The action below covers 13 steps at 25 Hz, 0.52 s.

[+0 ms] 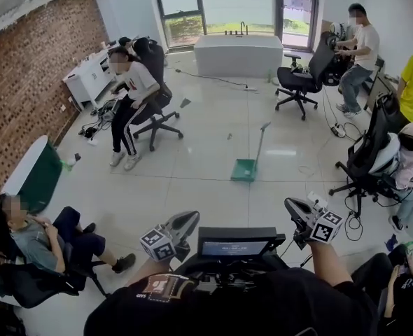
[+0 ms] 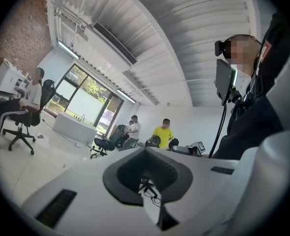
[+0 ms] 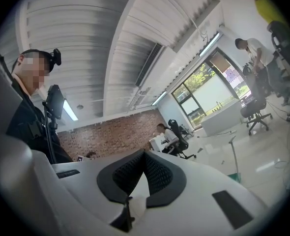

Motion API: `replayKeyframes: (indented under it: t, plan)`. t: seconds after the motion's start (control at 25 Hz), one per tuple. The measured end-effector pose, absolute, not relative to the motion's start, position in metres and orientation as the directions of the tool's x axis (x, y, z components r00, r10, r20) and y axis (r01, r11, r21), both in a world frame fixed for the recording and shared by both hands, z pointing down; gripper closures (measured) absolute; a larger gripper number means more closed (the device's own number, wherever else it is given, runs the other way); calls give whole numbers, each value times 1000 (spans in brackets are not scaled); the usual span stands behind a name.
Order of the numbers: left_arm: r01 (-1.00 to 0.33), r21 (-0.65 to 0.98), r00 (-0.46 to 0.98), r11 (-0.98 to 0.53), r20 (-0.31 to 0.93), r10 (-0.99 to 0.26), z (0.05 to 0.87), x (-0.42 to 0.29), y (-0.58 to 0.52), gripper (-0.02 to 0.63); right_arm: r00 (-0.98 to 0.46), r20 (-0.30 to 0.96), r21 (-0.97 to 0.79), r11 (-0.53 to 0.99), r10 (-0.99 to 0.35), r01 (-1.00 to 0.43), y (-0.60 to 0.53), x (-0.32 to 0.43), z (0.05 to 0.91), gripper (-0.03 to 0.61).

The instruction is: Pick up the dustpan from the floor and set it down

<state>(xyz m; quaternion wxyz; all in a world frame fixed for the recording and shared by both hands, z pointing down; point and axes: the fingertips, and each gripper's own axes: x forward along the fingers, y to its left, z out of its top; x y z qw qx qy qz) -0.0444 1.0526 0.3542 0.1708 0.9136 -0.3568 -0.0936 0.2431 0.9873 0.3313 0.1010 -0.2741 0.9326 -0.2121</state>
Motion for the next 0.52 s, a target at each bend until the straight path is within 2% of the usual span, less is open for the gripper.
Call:
replayKeyframes:
  t: [0.52]
  plan:
    - [-607,391,734,-692,-59,-677,369,-99,1074,589,-830,-69,-430,768,-553,-475,1020,187,333,571]
